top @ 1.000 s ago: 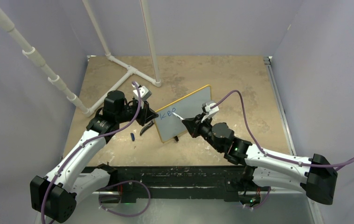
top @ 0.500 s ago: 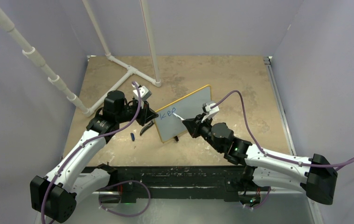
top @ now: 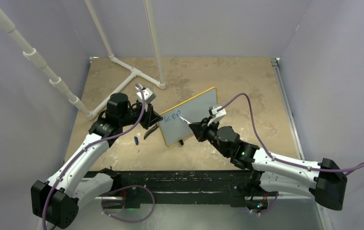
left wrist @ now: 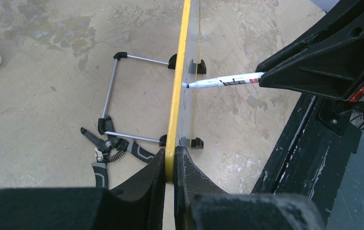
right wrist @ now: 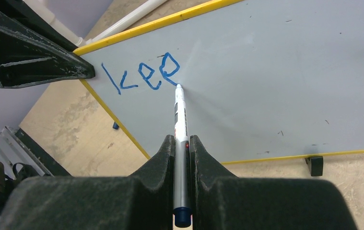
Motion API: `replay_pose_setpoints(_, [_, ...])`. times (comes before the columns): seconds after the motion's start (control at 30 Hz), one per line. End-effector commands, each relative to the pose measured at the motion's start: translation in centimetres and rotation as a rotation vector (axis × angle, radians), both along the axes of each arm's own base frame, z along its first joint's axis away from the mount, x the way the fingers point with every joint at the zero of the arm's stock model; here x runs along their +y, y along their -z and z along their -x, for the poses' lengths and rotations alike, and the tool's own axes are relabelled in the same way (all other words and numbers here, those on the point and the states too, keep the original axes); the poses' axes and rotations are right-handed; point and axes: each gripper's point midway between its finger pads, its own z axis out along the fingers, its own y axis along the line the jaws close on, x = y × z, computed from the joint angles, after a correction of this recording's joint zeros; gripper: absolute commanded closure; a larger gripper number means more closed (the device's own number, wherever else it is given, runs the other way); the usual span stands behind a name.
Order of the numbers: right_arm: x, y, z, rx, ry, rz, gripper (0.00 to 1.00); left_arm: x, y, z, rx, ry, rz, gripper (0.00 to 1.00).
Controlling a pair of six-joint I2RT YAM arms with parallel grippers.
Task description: Write a sentence on the whiteboard
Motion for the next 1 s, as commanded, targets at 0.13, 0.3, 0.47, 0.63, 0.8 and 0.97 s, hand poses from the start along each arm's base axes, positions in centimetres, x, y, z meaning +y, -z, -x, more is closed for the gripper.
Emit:
replay_pose_setpoints(0.13, [-1.4,-1.5,-0.6,-0.035,0.071,-0.046,1.00,-0.1,-1.2,0.0,-0.061,0.017,0.014,1.00])
replay_pose_setpoints(0.3, [-1.9,-2.9,-0.1,-0.071,0.055,-0.088,1.00,-0.1,-1.1,0.0,-0.061,0.017,0.013,1.00])
replay_pose_setpoints(0.47, [-1.7,-3.2,-0.4,-0.082,0.061,-0.075,1.00,-0.1,-1.1,0.0,-0.061,0.016,0.013,1.00])
replay_pose_setpoints(0.63, [-1.4,-3.5,-0.7,-0.095,0.062,-0.075,1.00,-0.1,-1.2,0.0,-0.061,0.016,0.013,1.00])
replay_pose_setpoints(0.8, [-1.3,-4.2,-0.8,-0.114,0.064,-0.092,1.00,-0.2,-1.1,0.0,-0.058,0.019,0.013,1.00])
replay_pose_setpoints(0.97, [-1.3,-4.5,-0.9,-0.122,0.064,-0.094,1.00,-0.2,-1.1,0.0,-0.059,0.020,0.014,1.00])
